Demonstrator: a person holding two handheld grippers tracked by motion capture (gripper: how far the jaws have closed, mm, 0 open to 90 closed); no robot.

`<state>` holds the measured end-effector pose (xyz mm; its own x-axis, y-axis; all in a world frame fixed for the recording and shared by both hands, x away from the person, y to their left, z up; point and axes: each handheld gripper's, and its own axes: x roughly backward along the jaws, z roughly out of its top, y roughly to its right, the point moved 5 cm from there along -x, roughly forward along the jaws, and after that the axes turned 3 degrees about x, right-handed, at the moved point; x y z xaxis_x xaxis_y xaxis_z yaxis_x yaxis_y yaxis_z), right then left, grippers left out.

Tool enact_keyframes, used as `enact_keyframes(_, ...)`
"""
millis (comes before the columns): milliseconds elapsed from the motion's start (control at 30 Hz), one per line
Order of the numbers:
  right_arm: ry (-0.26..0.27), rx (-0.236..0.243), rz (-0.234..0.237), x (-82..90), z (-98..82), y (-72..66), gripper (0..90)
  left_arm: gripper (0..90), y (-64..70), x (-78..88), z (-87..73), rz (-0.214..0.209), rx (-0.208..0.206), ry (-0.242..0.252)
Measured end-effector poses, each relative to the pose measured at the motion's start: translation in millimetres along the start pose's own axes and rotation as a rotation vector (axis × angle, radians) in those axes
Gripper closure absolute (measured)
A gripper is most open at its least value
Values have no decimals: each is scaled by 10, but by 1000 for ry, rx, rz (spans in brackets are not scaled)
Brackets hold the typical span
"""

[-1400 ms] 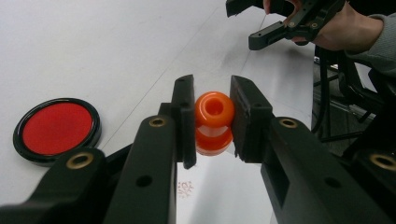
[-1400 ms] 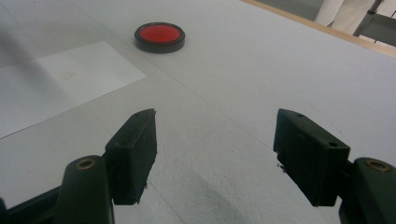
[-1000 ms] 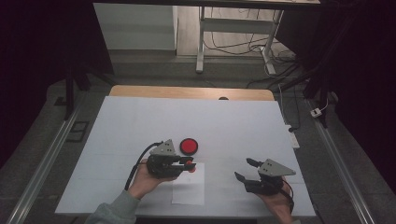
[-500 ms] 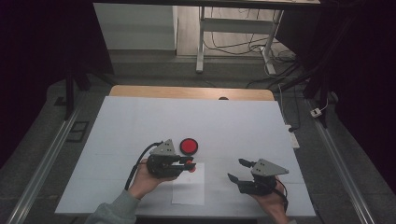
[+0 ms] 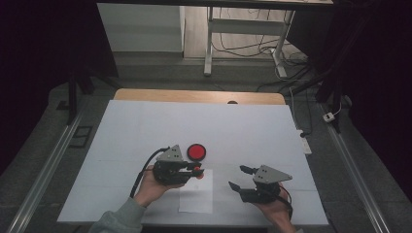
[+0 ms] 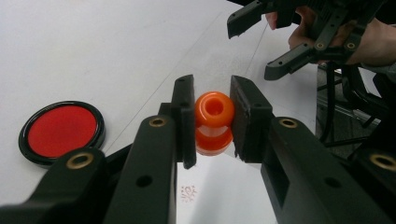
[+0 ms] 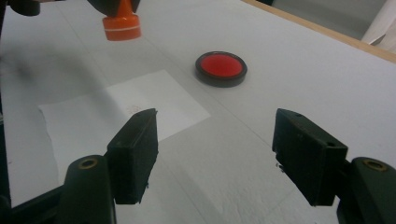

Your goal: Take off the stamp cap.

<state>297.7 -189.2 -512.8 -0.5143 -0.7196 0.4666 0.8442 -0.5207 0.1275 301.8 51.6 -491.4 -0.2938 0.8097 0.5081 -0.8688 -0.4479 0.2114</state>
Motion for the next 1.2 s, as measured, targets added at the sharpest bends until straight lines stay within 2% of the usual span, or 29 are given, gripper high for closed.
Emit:
enact_keyframes(300,-2,16,38,-92,66,-114,309,727,11,-9,0,-3,-1,-2)
enact_keyframes(600,-9,23,51,-165,102,-188,309,727,11,-13,-1,-2,-3,-4)
enact_keyframes(1200,-12,40,105,-345,154,-338,310,727,13,-50,-11,-5,-1,-7)
